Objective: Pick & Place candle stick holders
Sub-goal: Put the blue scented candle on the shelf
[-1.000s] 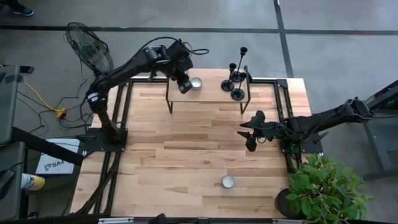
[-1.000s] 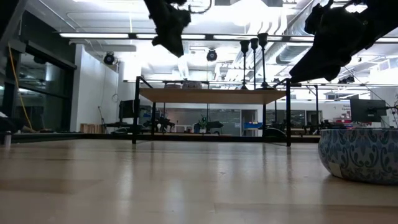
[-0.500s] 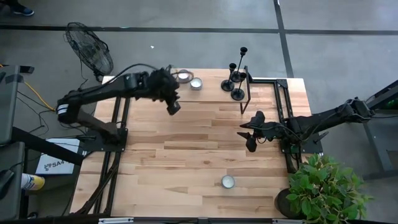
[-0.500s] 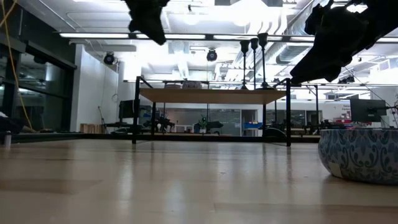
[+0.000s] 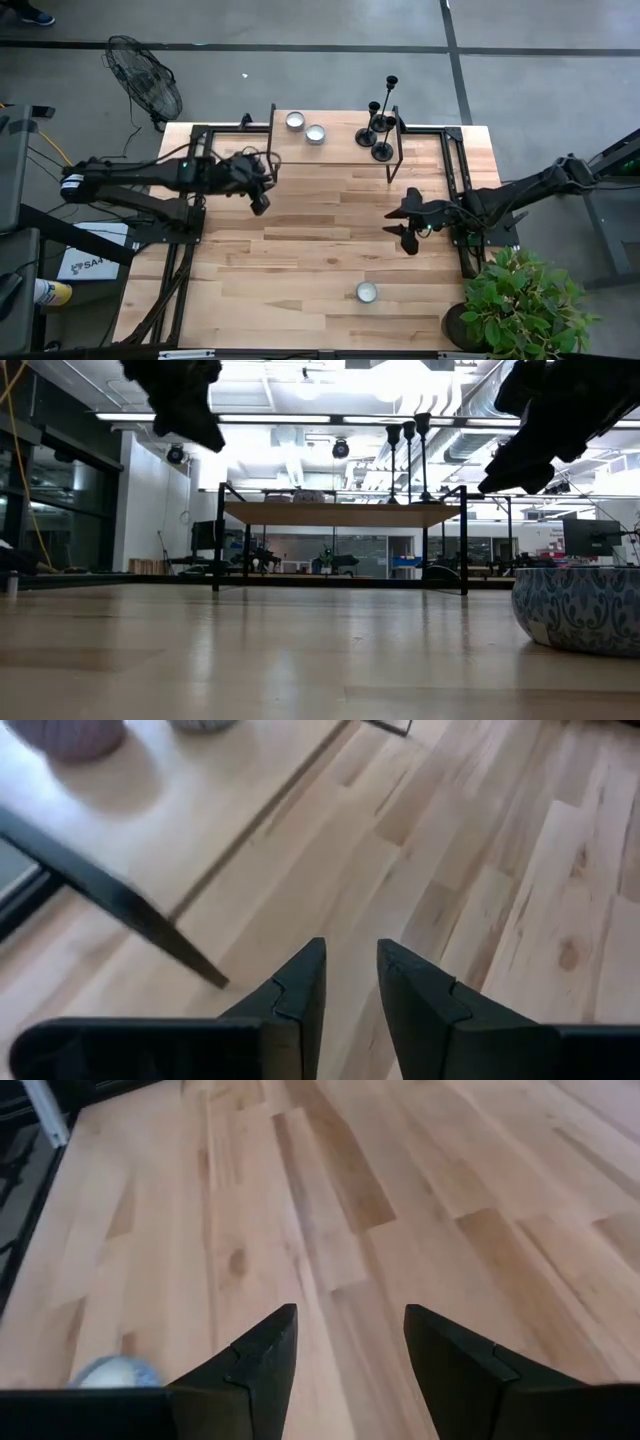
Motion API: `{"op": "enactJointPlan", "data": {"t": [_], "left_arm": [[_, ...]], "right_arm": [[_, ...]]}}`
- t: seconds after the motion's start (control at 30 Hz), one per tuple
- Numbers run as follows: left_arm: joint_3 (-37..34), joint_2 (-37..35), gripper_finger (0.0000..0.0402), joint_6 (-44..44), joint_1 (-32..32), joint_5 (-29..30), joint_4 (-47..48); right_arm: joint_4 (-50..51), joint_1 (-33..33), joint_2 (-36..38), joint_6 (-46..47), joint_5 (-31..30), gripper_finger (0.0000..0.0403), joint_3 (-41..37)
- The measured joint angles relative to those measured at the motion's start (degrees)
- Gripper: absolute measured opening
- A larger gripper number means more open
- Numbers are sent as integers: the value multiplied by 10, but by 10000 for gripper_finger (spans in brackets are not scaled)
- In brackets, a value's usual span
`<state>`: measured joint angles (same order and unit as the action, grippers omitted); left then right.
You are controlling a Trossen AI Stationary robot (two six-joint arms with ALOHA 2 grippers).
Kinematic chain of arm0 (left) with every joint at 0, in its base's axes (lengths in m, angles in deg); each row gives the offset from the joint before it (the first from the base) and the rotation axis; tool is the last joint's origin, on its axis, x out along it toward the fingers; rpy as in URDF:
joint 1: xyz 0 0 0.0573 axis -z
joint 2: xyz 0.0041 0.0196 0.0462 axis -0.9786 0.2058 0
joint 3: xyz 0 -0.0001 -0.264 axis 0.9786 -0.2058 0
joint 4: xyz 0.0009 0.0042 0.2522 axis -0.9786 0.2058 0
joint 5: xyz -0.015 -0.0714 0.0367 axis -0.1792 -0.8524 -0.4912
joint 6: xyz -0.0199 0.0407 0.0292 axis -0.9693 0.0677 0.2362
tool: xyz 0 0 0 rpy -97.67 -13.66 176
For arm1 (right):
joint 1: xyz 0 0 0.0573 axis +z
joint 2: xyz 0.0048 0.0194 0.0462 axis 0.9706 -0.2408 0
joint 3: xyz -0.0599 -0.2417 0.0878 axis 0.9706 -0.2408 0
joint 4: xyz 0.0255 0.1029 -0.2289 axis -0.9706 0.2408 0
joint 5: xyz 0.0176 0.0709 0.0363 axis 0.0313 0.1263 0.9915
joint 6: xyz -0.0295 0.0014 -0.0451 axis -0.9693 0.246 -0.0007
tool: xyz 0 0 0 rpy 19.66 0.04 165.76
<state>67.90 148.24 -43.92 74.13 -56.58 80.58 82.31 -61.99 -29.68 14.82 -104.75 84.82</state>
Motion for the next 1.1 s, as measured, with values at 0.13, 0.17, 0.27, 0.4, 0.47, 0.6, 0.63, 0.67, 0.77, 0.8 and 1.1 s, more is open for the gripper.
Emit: {"op": "enactJointPlan", "data": {"t": [0.13, 0.17, 0.27, 0.4, 0.47, 0.6, 0.63, 0.67, 0.77, 0.8, 1.1], "left_arm": [[-47, -34, 90, -22, 19, 25, -20], [-57, -42, 90, -23, 23, 27, -25], [-75, -57, 90, -20, 33, 28, -49], [-86, -61, 90, -11, 34, 24, -61], [-89, -61, 90, -11, 34, 24, -64], [-97, -61, 90, -10, 34, 9, -63], [-99, -61, 90, -10, 34, 9, -63], [-99, -61, 90, -10, 34, 9, -62], [-100, -61, 90, 1, 34, 9, -60], [-100, -61, 90, 4, 34, 9, -63], [-100, -59, 90, 5, 34, -16, -64]], "right_arm": [[8, 26, -6, 5, 1, 181, 0], [13, 33, -11, 5, 3, 181, 0], [21, 56, -34, 13, 4, 181, 0], [6, 84, -81, 17, 4, 181, 0], [-16, 99, -105, 30, 0, 181, 0], [-55, 131, -158, 45, 2, 181, 0], [-59, 138, -171, 53, 4, 181, 0], [-60, 145, -184, 64, 6, 181, 0], [-61, 162, -219, 94, 15, 181, 0], [-66, 167, -230, 102, 16, 181, 0], [-164, 220, -315, 61, 32, 181, 0]]}}
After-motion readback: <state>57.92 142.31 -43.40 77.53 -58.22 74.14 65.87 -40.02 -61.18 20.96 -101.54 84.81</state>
